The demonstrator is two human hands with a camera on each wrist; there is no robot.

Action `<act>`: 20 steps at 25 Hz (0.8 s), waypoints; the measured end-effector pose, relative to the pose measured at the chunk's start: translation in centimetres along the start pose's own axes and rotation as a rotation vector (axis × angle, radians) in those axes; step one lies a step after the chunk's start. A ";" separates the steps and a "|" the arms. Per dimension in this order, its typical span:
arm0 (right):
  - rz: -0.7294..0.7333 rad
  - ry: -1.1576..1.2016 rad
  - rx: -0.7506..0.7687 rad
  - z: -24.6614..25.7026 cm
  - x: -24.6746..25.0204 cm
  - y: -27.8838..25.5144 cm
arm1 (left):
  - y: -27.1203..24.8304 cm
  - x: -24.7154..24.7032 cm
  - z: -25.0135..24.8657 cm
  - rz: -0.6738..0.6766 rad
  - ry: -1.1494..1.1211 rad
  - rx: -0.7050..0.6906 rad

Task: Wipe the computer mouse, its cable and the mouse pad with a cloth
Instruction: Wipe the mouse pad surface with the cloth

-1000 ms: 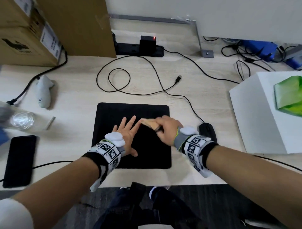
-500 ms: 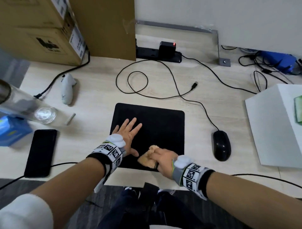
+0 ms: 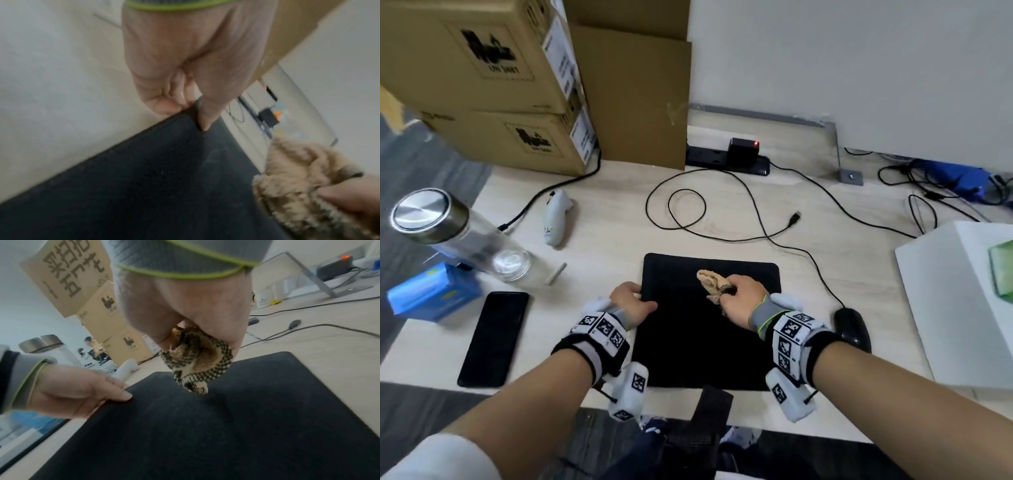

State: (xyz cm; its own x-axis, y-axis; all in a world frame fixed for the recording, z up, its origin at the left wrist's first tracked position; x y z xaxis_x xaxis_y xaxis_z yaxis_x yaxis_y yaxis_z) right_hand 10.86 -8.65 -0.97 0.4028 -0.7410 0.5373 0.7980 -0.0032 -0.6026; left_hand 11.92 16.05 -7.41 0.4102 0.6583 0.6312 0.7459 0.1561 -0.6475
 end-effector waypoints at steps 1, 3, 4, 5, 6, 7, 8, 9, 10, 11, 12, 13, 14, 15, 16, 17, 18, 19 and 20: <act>0.017 0.033 0.003 0.6 -0.5 -0.2 | -0.6 -0.2 -1.1 0.068 -0.151 -0.031; 0.056 0.165 -0.009 1.6 -1.6 -0.6 | -3.0 -1.0 -4.1 0.271 -0.451 -0.089; 0.056 0.225 -0.007 2.1 -2.1 -0.7 | -4.5 -1.6 -5.7 0.400 -0.599 -0.112; 0.047 0.246 0.003 2.4 -2.3 -0.8 | -5.9 -2.1 -7.1 0.514 -0.707 -0.121; 0.036 0.220 0.023 2.7 -2.2 -1.0 | -7.1 -2.5 -8.2 0.603 -0.779 -0.123; 0.018 0.169 0.045 2.7 -1.9 -1.0 | -7.9 -2.8 -9.1 0.654 -0.809 -0.130; -0.002 0.123 0.065 2.6 -1.3 -1.0 | -8.2 -3.0 -9.7 0.684 -0.833 -0.143; -0.022 0.110 0.090 2.9 -0.4 -1.4 | -8.2 -3.0 -10.1 0.670 -0.841 -0.161; -0.041 0.125 0.115 3.2 0.6 -1.7 | -7.8 -2.7 -10.2 0.619 -0.848 -0.174; -0.068 0.155 0.138 3.8 1.8 -2.2 | -7.0 -2.3 -9.8 0.532 -0.838 -0.177; -0.095 0.197 0.157 4.5 3.2 -3.0 | -6.1 -1.9 -9.0 0.444 -0.819 -0.163; -0.113 0.257 0.183 5.2 4.5 -3.8 | -5.2 -1.8 -8.0 0.367 -0.775 -0.136; -0.118 0.341 0.216 6.0 5.7 -4.7 | -4.3 -2.0 -6.7 0.315 -0.728 -0.100; -0.108 0.452 0.239 6.7 6.9 -5.7 | -3.4 -2.3 -5.5 0.281 -0.684 -0.064; -0.085 0.599 0.254 7.3 7.9 -6.6 | -2.6 -2.6 -4.3 0.269 -0.648 -0.020; -0.065 0.740 0.261 7.5 8.9 -7.4 | -2.2 -3.1 -3.4 0.289 -0.631 0.019; -0.056 0.863 0.266 7.3 10.0 -8.1 | -1.8 -3.7 -2.9 0.343 -0.635 0.045; -0.049 0.948 0.267 6.8 10.8 -8.7 | -1.6 -4.1 -2.6 0.410 -0.665 0.059; -0.046 1.006 0.254 5.7 11.2 -8.8 | -1.5 -4.2 -2.5 0.467 -0.718 0.056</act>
State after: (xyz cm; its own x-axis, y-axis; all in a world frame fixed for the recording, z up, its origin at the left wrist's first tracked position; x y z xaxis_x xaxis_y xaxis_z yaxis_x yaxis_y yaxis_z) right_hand 10.96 -13.09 13.72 -0.0982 -0.9621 -0.2545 0.9211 0.0090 -0.3893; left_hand 10.37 11.21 -8.04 0.2233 0.9678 -0.1158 0.5487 -0.2230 -0.8057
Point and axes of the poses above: each hand's wrist, its own y-axis towards the middle knuckle, its own x-axis out of the back of the hand, z = x × y, the point moved 10 cm from there along y, towards the middle knuckle, and after that the axes turned 10 degrees about y, right-handed, at the moved point
